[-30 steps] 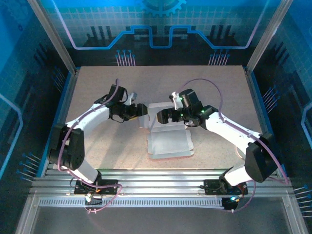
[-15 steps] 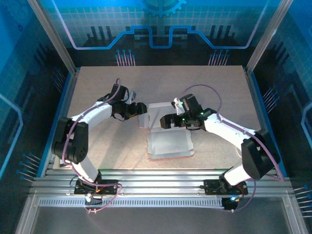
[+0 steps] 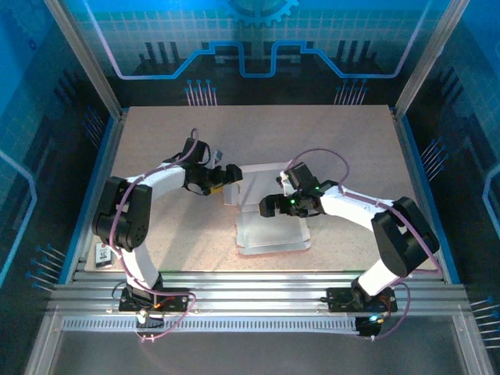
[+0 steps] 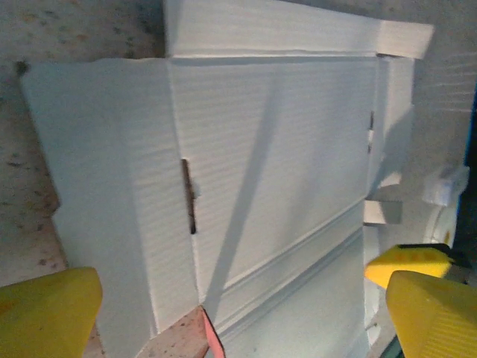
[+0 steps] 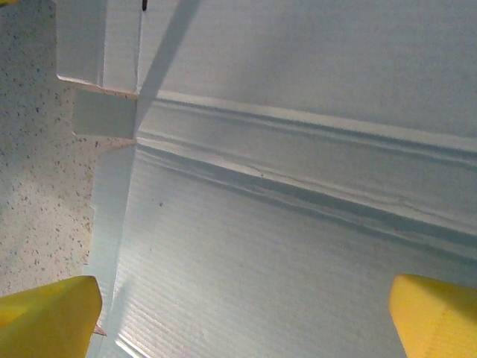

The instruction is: Fold the paper box

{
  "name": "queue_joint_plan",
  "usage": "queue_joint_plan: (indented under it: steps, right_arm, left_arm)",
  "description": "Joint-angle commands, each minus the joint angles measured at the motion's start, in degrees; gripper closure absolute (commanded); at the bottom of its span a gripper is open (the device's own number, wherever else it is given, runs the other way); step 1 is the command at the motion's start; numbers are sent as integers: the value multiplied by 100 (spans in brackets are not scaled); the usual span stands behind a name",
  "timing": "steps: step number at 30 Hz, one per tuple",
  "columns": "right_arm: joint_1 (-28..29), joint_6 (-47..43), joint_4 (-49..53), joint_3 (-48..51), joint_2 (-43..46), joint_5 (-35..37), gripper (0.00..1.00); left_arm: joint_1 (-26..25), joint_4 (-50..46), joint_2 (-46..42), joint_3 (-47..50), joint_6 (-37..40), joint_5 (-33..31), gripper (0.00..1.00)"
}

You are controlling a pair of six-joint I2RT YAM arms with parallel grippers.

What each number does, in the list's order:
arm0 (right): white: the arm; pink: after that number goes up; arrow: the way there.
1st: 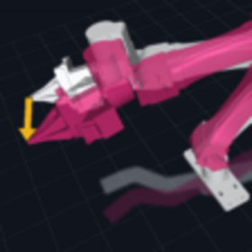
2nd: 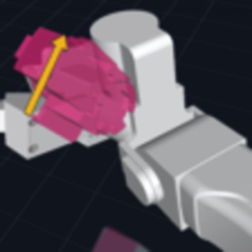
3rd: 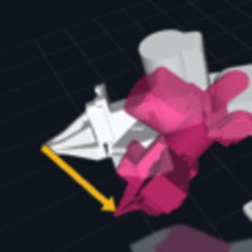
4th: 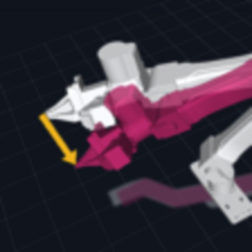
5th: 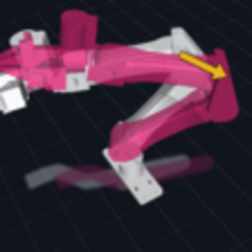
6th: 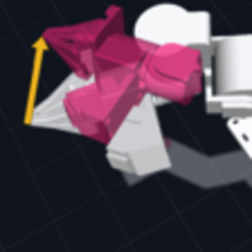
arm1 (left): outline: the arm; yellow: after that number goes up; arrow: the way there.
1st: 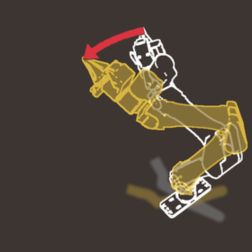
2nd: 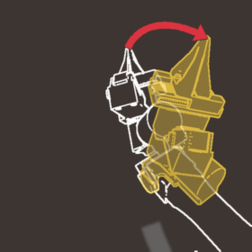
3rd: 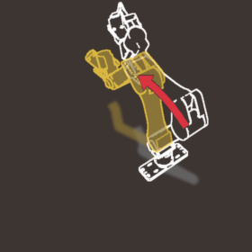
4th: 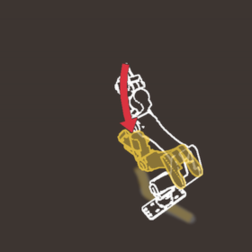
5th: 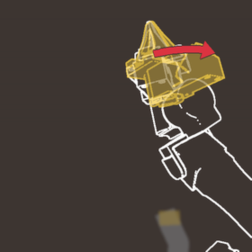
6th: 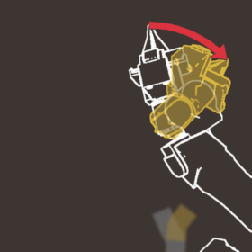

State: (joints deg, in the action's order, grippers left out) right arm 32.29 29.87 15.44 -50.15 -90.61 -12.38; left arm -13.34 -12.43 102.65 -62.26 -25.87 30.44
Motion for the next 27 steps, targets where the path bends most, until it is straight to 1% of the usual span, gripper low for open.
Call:
queue_joint_plan:
  steps: [1, 5, 7, 9, 12, 14, 17, 20, 23, 27]
  right_arm:
    - [58, 40, 11, 139, 10, 102, 0]
    - [58, 33, 31, 137, -61, 127, 0]
    - [58, 37, 3, 139, -101, 139, 0]
    - [58, 63, -44, 150, -115, 131, 0]
    - [57, 116, -150, 207, -149, 124, 0]
    - [58, 154, -175, 252, -184, 105, 0]
    - [58, 211, -283, 405, -152, 79, 0]
    - [65, 243, -354, 547, -133, 61, 0]
    - [66, 249, -453, 701, -81, 77, 0]
    - [64, 239, -535, 818, -55, 97, 0]
  left_arm:
    - [25, -156, 78, -412, 458, 552, 0]
    - [-24, -1121, 104, -1179, 1123, 552, 1]
    - [-28, -1195, 49, -1332, 1268, 566, 1]
    - [-15, -1331, 19, -1383, 1277, 236, 1]
    - [38, -1539, 130, -1452, 1232, -3, 1]
    - [83, -1599, 208, -1486, 1112, -303, 1]
    - [271, -1352, 369, -1440, 693, -81, 1]
    - [367, -1314, 602, -1549, 414, 7, 1]
    - [403, -1742, 988, -1964, 404, 170, 1]
    - [404, -2510, 1419, -2653, 780, 156, 1]
